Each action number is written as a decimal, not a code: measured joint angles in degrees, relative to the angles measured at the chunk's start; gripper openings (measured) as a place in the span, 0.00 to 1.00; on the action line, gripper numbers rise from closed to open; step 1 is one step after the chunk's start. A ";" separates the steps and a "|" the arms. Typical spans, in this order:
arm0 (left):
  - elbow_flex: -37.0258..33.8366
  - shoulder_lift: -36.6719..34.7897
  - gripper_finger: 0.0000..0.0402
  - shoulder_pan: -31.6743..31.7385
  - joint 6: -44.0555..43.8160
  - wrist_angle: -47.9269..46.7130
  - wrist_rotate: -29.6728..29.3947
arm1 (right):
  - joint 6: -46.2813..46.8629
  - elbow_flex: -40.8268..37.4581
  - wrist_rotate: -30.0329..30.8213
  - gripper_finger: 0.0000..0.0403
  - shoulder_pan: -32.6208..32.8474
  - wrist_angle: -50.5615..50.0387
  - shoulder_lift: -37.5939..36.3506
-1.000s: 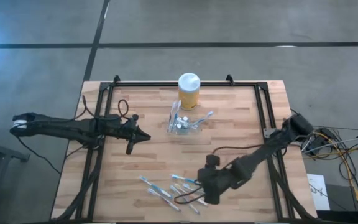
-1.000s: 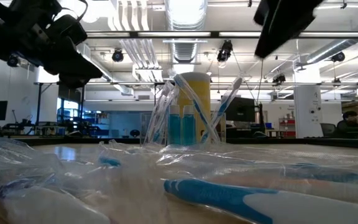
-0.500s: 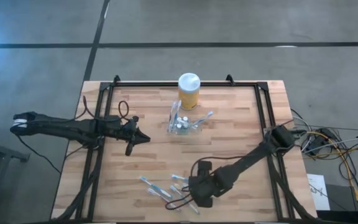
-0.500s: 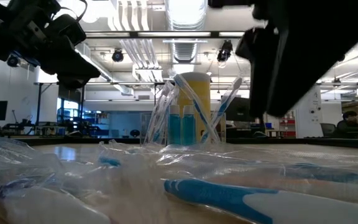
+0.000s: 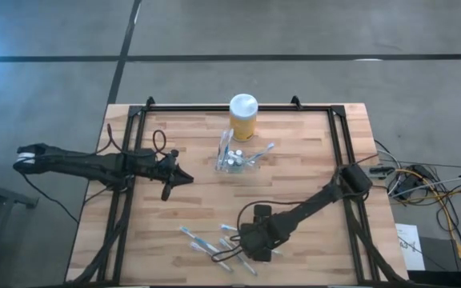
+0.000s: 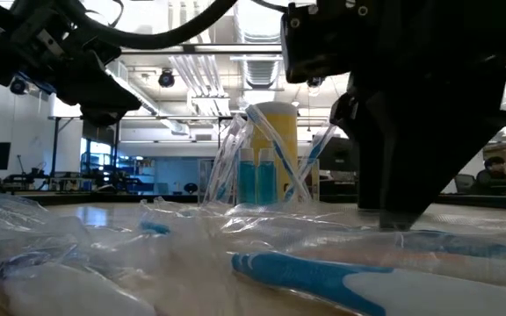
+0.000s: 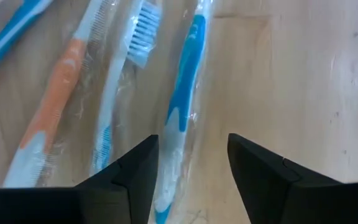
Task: Pick & Place toothbrushing station
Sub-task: Put the blue toothbrush into the transparent organizer
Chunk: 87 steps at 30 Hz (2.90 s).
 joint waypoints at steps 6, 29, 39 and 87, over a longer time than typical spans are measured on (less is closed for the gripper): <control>0.00 0.00 0.11 -0.18 -0.04 0.00 0.00 | -0.47 0.11 -0.88 0.38 -0.28 -0.14 1.52; 0.00 0.22 0.11 -0.95 0.41 -0.01 0.46 | -5.33 -2.55 9.90 0.05 -1.20 -1.09 -9.86; -2.16 1.87 0.11 -4.41 4.86 7.87 1.38 | -21.83 -25.18 11.26 0.05 -1.93 41.40 -26.93; 25.93 41.86 0.61 -14.04 17.57 34.22 -14.74 | -40.68 -50.16 11.08 0.06 -11.43 99.27 -25.67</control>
